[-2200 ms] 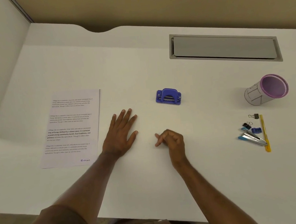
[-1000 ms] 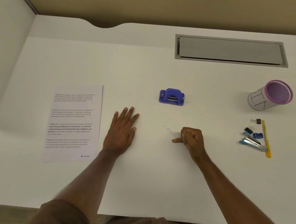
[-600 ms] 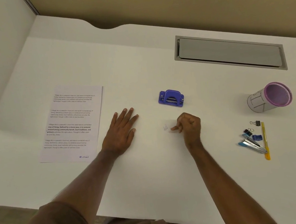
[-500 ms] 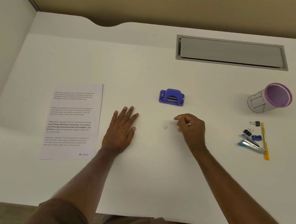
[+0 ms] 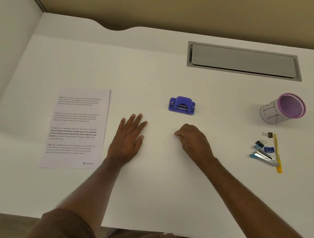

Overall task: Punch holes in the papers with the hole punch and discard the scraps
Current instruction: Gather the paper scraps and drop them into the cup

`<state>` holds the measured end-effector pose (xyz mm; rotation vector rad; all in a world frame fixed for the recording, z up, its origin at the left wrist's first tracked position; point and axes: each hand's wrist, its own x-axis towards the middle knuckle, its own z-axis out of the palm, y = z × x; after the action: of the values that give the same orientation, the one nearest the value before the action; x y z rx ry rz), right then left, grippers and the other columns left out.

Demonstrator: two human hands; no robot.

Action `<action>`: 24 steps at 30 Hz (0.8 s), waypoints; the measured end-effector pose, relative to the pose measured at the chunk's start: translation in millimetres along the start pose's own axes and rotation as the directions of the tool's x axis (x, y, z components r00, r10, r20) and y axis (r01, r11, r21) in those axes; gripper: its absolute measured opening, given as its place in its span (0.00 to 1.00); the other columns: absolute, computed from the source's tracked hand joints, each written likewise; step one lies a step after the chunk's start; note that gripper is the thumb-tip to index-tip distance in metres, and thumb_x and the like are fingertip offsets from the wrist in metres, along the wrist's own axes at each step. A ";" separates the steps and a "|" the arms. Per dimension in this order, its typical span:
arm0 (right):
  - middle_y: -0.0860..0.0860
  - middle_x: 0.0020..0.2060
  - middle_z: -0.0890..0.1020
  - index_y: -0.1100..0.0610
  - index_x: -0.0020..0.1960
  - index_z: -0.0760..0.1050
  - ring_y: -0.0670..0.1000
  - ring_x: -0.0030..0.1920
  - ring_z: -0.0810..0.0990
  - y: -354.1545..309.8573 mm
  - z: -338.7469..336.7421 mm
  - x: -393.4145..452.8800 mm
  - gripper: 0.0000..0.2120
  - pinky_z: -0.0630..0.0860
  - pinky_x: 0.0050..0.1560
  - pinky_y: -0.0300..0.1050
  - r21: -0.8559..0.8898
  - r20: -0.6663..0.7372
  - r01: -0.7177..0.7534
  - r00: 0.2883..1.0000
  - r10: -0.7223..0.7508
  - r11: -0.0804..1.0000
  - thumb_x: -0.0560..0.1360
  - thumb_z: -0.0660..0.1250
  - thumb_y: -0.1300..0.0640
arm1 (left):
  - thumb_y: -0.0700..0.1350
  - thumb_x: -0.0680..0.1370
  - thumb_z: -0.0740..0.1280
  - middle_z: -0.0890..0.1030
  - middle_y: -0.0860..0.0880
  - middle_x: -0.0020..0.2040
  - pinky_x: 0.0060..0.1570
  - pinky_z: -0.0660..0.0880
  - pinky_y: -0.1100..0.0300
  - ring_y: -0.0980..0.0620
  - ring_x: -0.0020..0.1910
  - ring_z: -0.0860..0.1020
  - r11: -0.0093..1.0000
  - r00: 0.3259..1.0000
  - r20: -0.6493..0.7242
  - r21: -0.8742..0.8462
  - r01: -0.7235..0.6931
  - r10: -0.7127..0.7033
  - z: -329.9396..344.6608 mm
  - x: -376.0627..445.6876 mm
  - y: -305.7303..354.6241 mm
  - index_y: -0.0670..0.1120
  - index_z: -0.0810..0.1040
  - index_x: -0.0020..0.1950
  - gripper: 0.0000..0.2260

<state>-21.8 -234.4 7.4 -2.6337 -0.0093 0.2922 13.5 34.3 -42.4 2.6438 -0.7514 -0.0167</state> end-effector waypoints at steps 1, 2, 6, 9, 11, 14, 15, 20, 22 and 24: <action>0.51 0.50 0.82 0.54 0.50 0.83 0.53 0.53 0.77 1.2 -1.6 0.2 0.10 0.75 0.51 0.51 -0.015 0.005 0.007 1.000 -0.007 1.000 0.80 0.63 0.59 | 0.48 0.84 0.54 0.60 0.47 0.83 0.81 0.52 0.42 0.46 0.83 0.56 1.000 1.000 0.002 -0.001 0.001 -0.001 -0.1 0.0 0.2 0.47 0.65 0.80 0.23; 0.50 0.50 0.81 0.53 0.51 0.83 0.53 0.53 0.77 2.1 -3.2 0.4 0.09 0.75 0.51 0.51 -0.037 0.015 0.023 1.000 -0.023 0.999 0.80 0.63 0.58 | 0.48 0.84 0.54 0.60 0.47 0.83 0.81 0.52 0.42 0.46 0.83 0.56 1.000 1.000 0.004 -0.002 0.001 -0.001 0.0 0.2 0.3 0.47 0.65 0.80 0.23; 0.50 0.53 0.80 0.54 0.57 0.81 0.53 0.55 0.76 3.6 -8.8 2.1 0.10 0.77 0.51 0.52 -0.119 0.104 0.125 0.988 -0.113 0.985 0.80 0.63 0.56 | 0.48 0.84 0.54 0.60 0.47 0.83 0.81 0.52 0.42 0.46 0.83 0.56 1.000 1.000 0.006 -0.002 -0.001 0.001 0.3 0.5 -0.2 0.47 0.65 0.80 0.23; 0.51 0.53 0.79 0.54 0.58 0.80 0.53 0.55 0.76 2.8 -11.3 4.9 0.10 0.78 0.48 0.53 -0.186 0.141 0.195 0.975 -0.171 0.963 0.80 0.63 0.57 | 0.49 0.84 0.53 0.59 0.47 0.83 0.81 0.52 0.42 0.46 0.83 0.56 1.000 1.000 0.010 0.002 0.001 -0.001 1.2 0.1 -0.6 0.47 0.65 0.80 0.23; 0.51 0.51 0.79 0.55 0.57 0.80 0.54 0.54 0.76 1.8 -11.3 6.1 0.10 0.78 0.45 0.53 -0.273 0.157 0.248 0.965 -0.211 0.930 0.81 0.62 0.58 | 0.49 0.84 0.53 0.59 0.47 0.83 0.81 0.52 0.42 0.46 0.83 0.56 1.000 1.000 0.011 -0.002 0.001 -0.001 1.5 0.2 -0.9 0.47 0.65 0.80 0.23; 0.53 0.50 0.77 0.58 0.54 0.77 0.55 0.53 0.75 0.1 -7.7 5.4 0.08 0.77 0.43 0.53 -0.391 0.189 0.289 0.954 -0.232 0.874 0.79 0.61 0.64 | 0.49 0.84 0.54 0.59 0.48 0.83 0.81 0.51 0.42 0.47 0.83 0.55 1.000 1.000 0.017 -0.004 0.002 -0.002 1.8 -0.1 -0.9 0.47 0.65 0.80 0.23; 0.54 0.50 0.77 0.58 0.53 0.76 0.55 0.53 0.75 -0.4 -7.1 4.8 0.08 0.77 0.42 0.52 -0.408 0.198 0.288 0.954 -0.224 0.866 0.78 0.61 0.66 | 0.49 0.84 0.54 0.59 0.48 0.83 0.81 0.51 0.43 0.47 0.83 0.55 1.000 1.000 0.018 -0.004 0.003 -0.003 1.8 -0.1 -0.9 0.47 0.64 0.80 0.23; 0.55 0.34 0.78 0.60 0.37 0.77 0.56 0.35 0.79 -12.3 -4.0 -2.7 0.14 0.67 0.23 0.45 -0.518 0.036 0.282 0.950 -0.309 0.808 0.56 0.75 0.73 | 0.48 0.84 0.54 0.59 0.48 0.83 0.81 0.51 0.43 0.47 0.83 0.55 1.000 1.000 0.019 -0.005 0.006 -0.006 1.1 0.3 -0.9 0.48 0.64 0.80 0.23; 0.55 0.31 0.78 0.60 0.35 0.76 0.55 0.31 0.78 -14.8 1.4 -5.2 0.16 0.67 0.23 0.44 -0.551 -0.058 0.245 0.943 -0.329 0.798 0.53 0.75 0.73 | 0.48 0.84 0.55 0.59 0.48 0.83 0.81 0.51 0.43 0.47 0.83 0.55 1.000 1.000 0.016 -0.007 0.006 -0.006 1.4 0.3 -0.8 0.47 0.65 0.80 0.23; 0.54 0.33 0.78 0.59 0.37 0.77 0.54 0.32 0.78 -16.9 8.5 -8.5 0.15 0.71 0.26 0.44 -0.573 -0.107 0.202 0.942 -0.317 0.794 0.55 0.74 0.73 | 0.49 0.84 0.54 0.59 0.48 0.83 0.81 0.51 0.43 0.47 0.83 0.55 1.000 1.000 0.020 -0.007 0.007 -0.007 1.9 0.5 -1.0 0.47 0.65 0.80 0.23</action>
<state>-31.2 -216.0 9.7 -3.1776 -0.4585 -0.0949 14.2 34.1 -44.6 2.6436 -0.7474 -0.0471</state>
